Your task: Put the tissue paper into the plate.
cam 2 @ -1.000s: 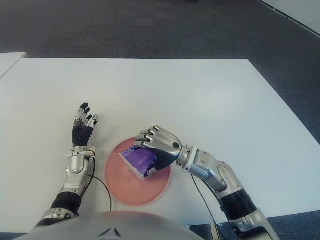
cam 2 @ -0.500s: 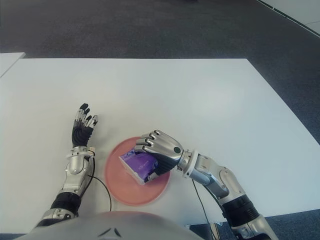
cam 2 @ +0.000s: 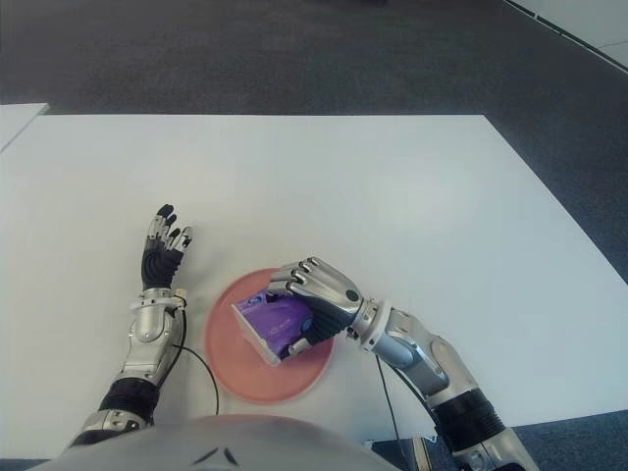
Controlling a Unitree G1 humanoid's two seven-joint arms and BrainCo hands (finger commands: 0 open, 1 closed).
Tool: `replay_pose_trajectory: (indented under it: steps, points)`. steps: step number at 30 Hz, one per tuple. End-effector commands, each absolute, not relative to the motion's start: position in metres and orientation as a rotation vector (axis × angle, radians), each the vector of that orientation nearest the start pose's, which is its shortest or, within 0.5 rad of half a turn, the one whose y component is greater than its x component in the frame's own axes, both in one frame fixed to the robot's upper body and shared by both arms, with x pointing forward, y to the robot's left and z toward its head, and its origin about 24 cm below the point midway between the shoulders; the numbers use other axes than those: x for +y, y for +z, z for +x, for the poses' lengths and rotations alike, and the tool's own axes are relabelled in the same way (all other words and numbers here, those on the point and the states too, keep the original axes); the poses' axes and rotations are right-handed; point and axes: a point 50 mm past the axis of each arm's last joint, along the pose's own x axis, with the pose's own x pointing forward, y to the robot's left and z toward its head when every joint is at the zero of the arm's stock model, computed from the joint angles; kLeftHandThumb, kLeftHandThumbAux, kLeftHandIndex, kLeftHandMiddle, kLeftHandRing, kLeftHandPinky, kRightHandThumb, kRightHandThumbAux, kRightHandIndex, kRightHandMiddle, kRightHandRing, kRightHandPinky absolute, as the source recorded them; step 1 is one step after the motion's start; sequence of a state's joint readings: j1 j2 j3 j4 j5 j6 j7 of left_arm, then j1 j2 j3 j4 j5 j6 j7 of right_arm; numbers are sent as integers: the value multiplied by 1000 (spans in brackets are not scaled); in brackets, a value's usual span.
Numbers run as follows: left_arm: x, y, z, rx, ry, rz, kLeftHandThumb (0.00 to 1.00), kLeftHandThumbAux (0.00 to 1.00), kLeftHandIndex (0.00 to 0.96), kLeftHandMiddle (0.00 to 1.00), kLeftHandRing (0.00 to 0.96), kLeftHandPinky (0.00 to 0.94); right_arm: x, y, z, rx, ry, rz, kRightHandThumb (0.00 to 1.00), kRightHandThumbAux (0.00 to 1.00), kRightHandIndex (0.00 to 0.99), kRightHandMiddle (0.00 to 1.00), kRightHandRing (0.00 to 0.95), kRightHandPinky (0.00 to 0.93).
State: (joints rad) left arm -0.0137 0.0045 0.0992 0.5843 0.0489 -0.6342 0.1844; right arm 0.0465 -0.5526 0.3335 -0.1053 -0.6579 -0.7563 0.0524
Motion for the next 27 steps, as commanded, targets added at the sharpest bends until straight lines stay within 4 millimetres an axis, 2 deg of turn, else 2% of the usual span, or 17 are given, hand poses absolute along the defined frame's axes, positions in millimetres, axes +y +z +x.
replay_pose_trajectory:
  steps: [1,5,9,12,27]
  points:
    - [174,-51,203,66,253,41,208,638,68,28,0,0,-121,58,186,-604,879,-1006,835,673,430,481,553,497]
    - [174,-51,203,65,253,41,206,641,66,28,0,0,-120,59,187,-496,901,-1007,834,675,428,478,531,497]
    - [174,-50,203,61,253,41,206,641,67,26,0,0,-121,59,187,-384,896,-989,834,676,428,480,574,582]
    - [173,-50,203,58,252,42,206,638,68,25,0,0,-121,59,187,-353,889,-979,835,675,428,481,597,610]
    - [172,-50,201,51,252,50,205,626,71,26,0,2,-121,58,180,-295,908,-972,834,676,428,482,614,591]
